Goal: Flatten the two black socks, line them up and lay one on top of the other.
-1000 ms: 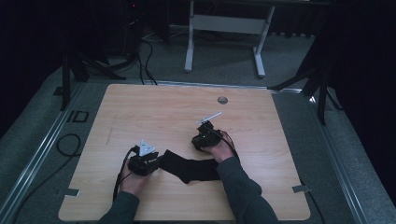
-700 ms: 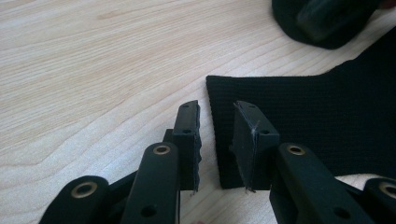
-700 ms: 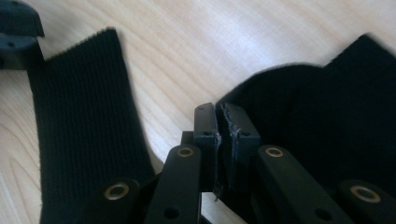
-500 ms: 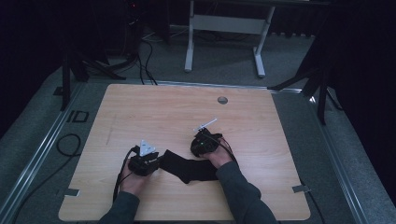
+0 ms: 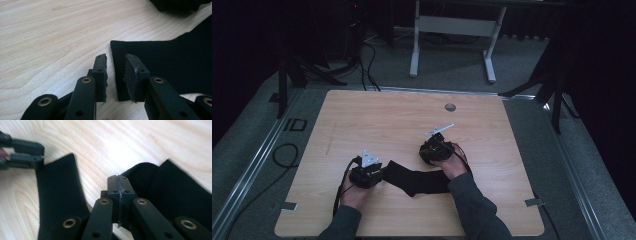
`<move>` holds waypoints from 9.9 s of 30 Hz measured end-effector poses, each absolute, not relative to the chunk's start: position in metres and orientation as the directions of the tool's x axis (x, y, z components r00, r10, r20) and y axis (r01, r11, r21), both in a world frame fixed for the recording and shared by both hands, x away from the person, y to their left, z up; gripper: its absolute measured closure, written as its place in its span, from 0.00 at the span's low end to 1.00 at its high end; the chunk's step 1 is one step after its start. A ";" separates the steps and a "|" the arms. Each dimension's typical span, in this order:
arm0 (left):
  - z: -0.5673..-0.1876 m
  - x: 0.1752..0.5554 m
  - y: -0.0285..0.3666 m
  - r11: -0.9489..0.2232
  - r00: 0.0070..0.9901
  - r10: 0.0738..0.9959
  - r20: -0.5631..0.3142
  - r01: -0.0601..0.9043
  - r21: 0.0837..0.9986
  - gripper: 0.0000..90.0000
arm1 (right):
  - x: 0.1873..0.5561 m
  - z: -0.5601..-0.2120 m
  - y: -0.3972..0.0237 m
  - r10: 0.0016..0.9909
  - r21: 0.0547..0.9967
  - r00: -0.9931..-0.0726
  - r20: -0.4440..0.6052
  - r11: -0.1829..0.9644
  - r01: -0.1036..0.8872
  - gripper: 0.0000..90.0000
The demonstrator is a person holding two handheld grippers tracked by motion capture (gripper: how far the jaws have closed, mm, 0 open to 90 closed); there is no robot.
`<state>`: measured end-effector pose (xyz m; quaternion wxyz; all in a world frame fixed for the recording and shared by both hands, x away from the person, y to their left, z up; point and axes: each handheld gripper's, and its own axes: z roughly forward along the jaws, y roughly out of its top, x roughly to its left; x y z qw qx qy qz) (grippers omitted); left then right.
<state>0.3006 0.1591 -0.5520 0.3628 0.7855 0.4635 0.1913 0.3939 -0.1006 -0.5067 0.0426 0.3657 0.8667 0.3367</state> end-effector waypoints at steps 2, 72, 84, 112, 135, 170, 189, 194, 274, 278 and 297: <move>-0.552 0.301 0.160 -0.306 0.496 0.868 -0.037 0.591 0.747 0.79 | 0.392 -0.496 -0.109 0.671 0.644 -0.721 0.173 0.476 0.598 1.00; -0.555 0.302 0.157 -0.317 0.503 0.864 -0.034 0.595 0.739 0.79 | 0.413 -0.493 -0.193 0.753 0.623 -0.657 -0.038 0.532 0.574 0.71; -0.554 0.302 0.157 -0.313 0.501 0.864 -0.036 0.594 0.741 0.79 | 0.425 -0.513 -0.158 0.655 0.559 -0.751 -0.079 0.653 0.511 0.66; -0.554 0.301 0.156 -0.318 0.506 0.862 -0.035 0.594 0.739 0.79 | 0.446 -0.537 -0.130 0.687 0.478 -0.726 -0.011 0.642 0.600 0.66; -0.554 0.302 0.157 -0.316 0.503 0.863 -0.036 0.594 0.740 0.78 | 0.440 -0.512 -0.132 0.703 0.540 -0.706 0.090 0.561 0.627 0.93; -0.555 0.302 0.156 -0.317 0.505 0.863 -0.036 0.594 0.739 0.78 | 0.377 -0.398 -0.148 0.553 0.737 -0.833 0.001 0.563 0.375 0.93; -0.554 0.302 0.156 -0.317 0.505 0.863 -0.036 0.595 0.738 0.78 | 0.342 -0.369 -0.163 0.523 0.786 -0.852 -0.038 0.542 0.298 0.93; -0.555 0.302 0.156 -0.319 0.505 0.862 -0.035 0.595 0.738 0.78 | 0.330 -0.368 -0.169 0.517 0.789 -0.855 -0.045 0.543 0.287 0.93; -0.556 0.295 0.157 -0.365 0.496 0.868 -0.003 0.643 0.674 0.99 | 0.347 -0.540 -0.021 0.635 0.539 -0.730 0.251 0.535 0.651 0.92; -0.554 0.294 0.158 -0.361 0.495 0.869 -0.007 0.644 0.675 0.98 | 0.347 -0.543 -0.020 0.636 0.537 -0.730 0.252 0.535 0.652 0.92; -0.551 0.291 0.142 -0.396 0.530 0.848 0.024 0.603 0.692 1.00 | 0.349 -0.545 -0.020 0.623 0.542 -0.736 0.266 0.534 0.648 0.88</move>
